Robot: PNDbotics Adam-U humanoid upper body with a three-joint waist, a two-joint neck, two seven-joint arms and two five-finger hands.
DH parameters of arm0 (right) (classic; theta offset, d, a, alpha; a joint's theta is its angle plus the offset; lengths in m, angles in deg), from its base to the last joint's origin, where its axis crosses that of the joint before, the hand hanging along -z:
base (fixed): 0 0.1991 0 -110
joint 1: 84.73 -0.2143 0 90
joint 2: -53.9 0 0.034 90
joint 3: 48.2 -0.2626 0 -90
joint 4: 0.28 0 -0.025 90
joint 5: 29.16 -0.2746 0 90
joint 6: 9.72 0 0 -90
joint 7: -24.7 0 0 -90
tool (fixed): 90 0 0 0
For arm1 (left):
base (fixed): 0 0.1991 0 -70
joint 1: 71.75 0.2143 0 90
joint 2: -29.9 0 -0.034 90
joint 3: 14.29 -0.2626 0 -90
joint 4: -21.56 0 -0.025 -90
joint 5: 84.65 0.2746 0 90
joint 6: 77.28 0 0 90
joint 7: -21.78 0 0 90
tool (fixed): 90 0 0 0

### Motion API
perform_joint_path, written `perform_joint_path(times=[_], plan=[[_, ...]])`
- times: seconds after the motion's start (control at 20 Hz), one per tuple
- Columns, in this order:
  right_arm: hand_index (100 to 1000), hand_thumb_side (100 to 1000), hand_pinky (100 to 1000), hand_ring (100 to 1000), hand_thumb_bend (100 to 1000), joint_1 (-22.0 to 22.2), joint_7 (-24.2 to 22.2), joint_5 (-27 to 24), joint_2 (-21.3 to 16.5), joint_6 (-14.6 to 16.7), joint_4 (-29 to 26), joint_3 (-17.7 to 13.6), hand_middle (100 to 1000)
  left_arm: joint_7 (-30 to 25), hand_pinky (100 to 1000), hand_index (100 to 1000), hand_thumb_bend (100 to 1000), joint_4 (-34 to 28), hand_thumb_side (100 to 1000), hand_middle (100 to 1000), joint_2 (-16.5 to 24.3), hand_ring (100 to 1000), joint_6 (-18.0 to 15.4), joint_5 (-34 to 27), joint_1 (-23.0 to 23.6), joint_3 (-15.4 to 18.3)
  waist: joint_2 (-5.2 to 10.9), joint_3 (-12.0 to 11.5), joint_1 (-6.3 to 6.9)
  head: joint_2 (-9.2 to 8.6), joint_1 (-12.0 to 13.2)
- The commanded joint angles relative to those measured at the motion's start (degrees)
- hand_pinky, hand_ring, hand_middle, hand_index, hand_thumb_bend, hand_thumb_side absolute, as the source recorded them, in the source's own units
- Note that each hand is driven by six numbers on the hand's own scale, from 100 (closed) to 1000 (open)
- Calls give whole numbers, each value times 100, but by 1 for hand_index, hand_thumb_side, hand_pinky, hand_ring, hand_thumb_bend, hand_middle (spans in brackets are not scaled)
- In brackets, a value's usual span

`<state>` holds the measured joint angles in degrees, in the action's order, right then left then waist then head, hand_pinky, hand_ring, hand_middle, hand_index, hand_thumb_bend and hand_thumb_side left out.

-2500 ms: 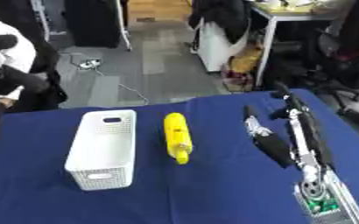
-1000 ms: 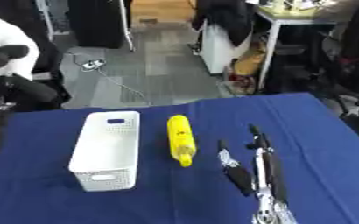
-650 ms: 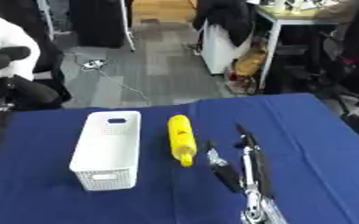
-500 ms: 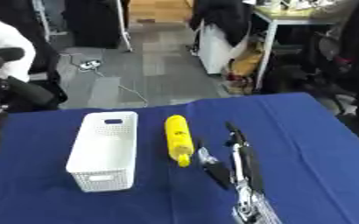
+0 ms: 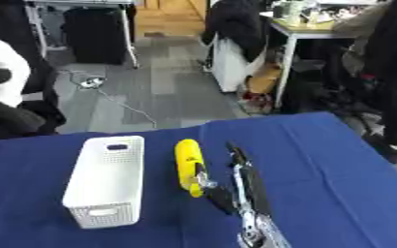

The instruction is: Pick up objects on the table and place them in the box.

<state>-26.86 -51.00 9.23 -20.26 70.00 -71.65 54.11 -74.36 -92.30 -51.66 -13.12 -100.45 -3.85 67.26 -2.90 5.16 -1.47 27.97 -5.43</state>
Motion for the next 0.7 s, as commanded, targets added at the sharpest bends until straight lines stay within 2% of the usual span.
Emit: perform_joint_path(times=[0.05,0.35,0.7], plan=[[1000,683,867,734,398,-244,-10,188,87,59,201,-22,908,7,668,898,241,-74,828,890,12,587,-6,-55,-127,43,40,-16,5,-33,-84],[1000,680,879,744,400,-513,-21,492,173,74,537,-71,912,1,669,898,244,-74,827,889,-37,588,8,-106,-225,41,-10,-86,-3,-50,-265],[1000,707,884,750,403,-815,-15,522,188,-127,858,-290,916,-15,670,897,248,-74,825,889,-137,589,62,-197,-385,13,-58,-229,-24,-83,-596]])
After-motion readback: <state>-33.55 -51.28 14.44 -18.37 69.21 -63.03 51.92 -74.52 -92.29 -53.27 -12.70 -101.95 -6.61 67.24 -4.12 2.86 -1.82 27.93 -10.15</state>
